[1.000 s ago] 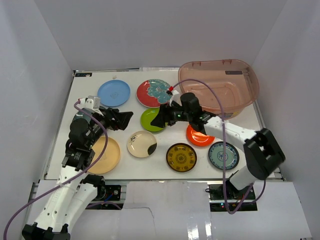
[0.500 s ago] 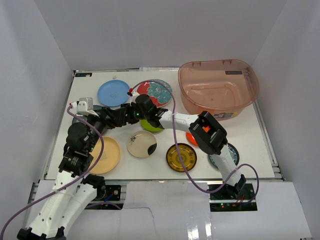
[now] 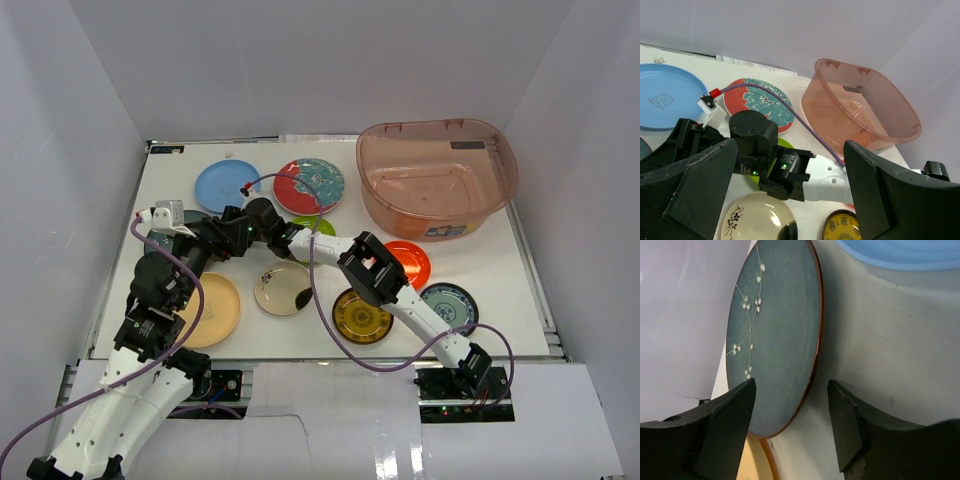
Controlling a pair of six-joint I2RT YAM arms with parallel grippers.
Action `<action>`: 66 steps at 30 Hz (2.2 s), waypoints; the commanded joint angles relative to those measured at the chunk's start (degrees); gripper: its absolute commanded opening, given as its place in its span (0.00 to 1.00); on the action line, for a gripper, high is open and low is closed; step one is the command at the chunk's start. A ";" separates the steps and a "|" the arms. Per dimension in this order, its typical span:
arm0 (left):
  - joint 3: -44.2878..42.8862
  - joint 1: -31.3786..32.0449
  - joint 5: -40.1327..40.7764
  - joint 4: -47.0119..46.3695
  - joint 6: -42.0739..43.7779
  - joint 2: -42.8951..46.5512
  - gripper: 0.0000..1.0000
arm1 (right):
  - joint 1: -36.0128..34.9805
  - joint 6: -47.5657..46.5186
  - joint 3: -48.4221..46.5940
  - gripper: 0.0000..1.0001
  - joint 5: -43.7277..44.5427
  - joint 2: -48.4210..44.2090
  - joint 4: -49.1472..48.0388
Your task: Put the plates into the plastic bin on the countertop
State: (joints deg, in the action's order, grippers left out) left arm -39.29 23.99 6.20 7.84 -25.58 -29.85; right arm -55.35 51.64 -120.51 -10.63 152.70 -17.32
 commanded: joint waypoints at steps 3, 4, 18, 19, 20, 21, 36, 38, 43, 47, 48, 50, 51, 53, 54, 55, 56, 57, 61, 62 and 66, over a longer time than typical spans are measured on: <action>-1.93 1.23 1.45 0.78 -0.17 0.93 0.98 | -1.60 9.26 -4.47 0.61 4.65 5.14 -1.83; -1.93 1.32 1.54 0.78 -0.17 1.02 0.98 | -1.69 9.88 -4.73 0.60 5.35 5.50 -2.01; -1.93 1.76 2.77 0.78 -1.04 -0.47 0.98 | -2.57 11.39 5.54 0.08 6.86 -3.26 -12.47; -2.11 1.76 2.51 0.78 -1.40 -1.00 0.98 | -2.65 10.77 7.29 0.08 6.59 -4.68 -13.26; -2.80 1.85 2.24 0.69 -1.75 -1.35 0.98 | -2.57 10.16 8.35 0.08 6.33 -7.48 -15.87; -3.51 1.85 2.07 0.86 -1.75 -1.70 0.98 | -2.57 9.98 9.23 0.08 5.72 -8.81 -16.94; -16.79 1.85 2.16 8.07 -1.83 -8.20 0.96 | 14.20 10.76 45.75 0.08 -1.57 -46.16 -38.57; -14.95 1.76 1.63 7.46 -3.94 -9.43 0.93 | 19.98 11.56 50.35 0.08 -3.07 -52.29 -40.07; -11.17 1.68 -1.62 4.56 -7.02 -19.51 0.89 | 37.37 8.66 61.51 0.08 -8.25 -63.21 -34.20; -11.33 1.50 -4.08 -0.09 -9.57 -30.16 0.87 | 50.32 2.53 65.14 0.08 -11.51 -69.37 -23.94; -11.77 1.33 -4.44 -0.80 -10.53 -32.36 0.87 | 52.43 0.68 64.79 0.08 -12.30 -69.56 -21.20; -12.65 0.63 -5.93 -3.08 -12.20 -38.43 0.85 | 57.88 -2.84 63.30 0.08 -12.31 -69.12 -16.54; -13.35 0.10 -6.11 -3.96 -13.25 -40.36 0.84 | 59.03 -5.55 62.68 0.08 -12.13 -68.60 -13.21; -13.88 -1.04 -6.20 -6.41 -15.46 -45.88 0.83 | 61.67 -7.59 60.15 0.08 -12.13 -65.89 -10.47; -14.76 -1.92 -6.20 -6.86 -16.16 -47.66 0.83 | 62.12 -10.04 58.91 0.08 -12.13 -64.74 -6.88; -15.29 -2.54 -6.11 -7.30 -17.38 -49.50 0.83 | 62.56 -11.37 57.68 0.08 -11.70 -62.90 -5.02; -15.90 -3.06 -6.11 -7.40 -18.00 -51.35 0.83 | 62.65 -12.78 56.01 0.08 -10.73 -62.18 -3.52; -16.26 -3.77 -6.11 -9.22 -18.45 -54.67 0.83 | 62.65 -14.09 55.39 0.08 -8.55 -61.57 -2.29; -17.05 -7.72 -10.41 -14.41 -20.03 -61.90 0.82 | 62.82 -19.45 52.40 0.08 -5.37 -58.32 4.03; -17.14 -8.25 -10.85 -15.12 -20.29 -63.22 0.82 | 62.82 -20.16 51.52 0.08 -5.01 -57.53 5.18; -18.01 -10.36 -14.45 -20.31 -20.47 -69.20 0.82 | 62.74 -22.98 48.62 0.11 -2.55 -55.06 8.79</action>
State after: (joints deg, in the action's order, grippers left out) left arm -55.07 14.87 -4.21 -6.31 -44.91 -97.97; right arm 7.35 30.92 -65.47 -13.39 99.04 -3.49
